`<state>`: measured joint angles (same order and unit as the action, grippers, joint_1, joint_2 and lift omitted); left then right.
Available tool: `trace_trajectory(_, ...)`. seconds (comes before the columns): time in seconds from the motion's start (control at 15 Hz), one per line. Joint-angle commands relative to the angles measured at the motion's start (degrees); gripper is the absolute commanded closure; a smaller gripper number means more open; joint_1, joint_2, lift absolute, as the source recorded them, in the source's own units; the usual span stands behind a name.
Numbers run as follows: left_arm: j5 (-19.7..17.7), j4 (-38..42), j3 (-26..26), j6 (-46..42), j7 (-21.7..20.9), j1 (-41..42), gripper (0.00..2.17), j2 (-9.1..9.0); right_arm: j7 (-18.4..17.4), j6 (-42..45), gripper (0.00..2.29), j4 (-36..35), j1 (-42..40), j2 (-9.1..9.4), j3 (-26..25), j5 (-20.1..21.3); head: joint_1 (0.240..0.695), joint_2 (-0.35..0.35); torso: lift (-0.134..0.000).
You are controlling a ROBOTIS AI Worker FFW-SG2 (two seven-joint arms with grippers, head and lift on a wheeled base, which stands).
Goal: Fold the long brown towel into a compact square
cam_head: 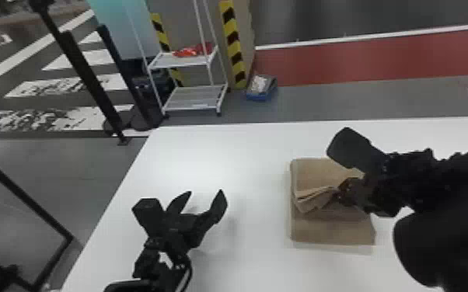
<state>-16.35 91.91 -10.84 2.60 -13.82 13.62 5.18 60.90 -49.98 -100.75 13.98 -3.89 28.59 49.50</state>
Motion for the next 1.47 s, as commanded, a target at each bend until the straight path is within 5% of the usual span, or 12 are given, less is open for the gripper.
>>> trace_trajectory(0.0,-0.1,0.0,0.0,0.0,-0.1,0.0,0.08,0.0,0.1,-0.6,1.69,-2.1,-0.4,0.2,-0.8,-1.5,0.695,0.299,-0.126)
trace_trajectory(0.33,-0.3,0.0,-0.2,0.0,-0.1,0.0,0.08,0.27,7.7,-4.7,1.69,-12.4,-6.1,-1.04,-0.3,-0.5,0.695,0.327,-0.126)
trace_trajectory(0.47,-0.3,-0.2,-0.1,0.0,-0.1,-0.2,0.08,0.27,8.1,-4.8,1.69,-12.8,-7.0,-1.56,0.2,1.7,0.695,0.339,-0.126)
trace_trajectory(0.93,-0.5,-0.3,-0.1,0.0,-0.8,-0.1,0.08,0.18,4.7,-5.0,1.69,-17.5,-7.4,-1.39,-3.6,-0.5,0.695,0.306,-0.126)
trace_trajectory(1.2,-0.5,0.6,1.5,-4.2,-7.6,1.1,0.2,0.18,-0.3,-5.0,1.69,-16.0,-5.5,0.02,-6.2,-3.4,0.695,0.278,-0.126)
trace_trajectory(1.27,-0.5,0.5,2.1,-8.8,-12.4,1.4,0.4,0.18,-0.9,-5.0,1.69,-15.8,-5.2,0.46,-6.5,-3.6,0.695,0.264,-0.126)
trace_trajectory(1.4,0.0,-0.2,3.1,-12.5,-19.2,1.6,1.9,0.18,-2.1,-5.0,1.69,-15.1,-4.8,0.9,-6.8,-3.8,0.695,0.223,-0.126)
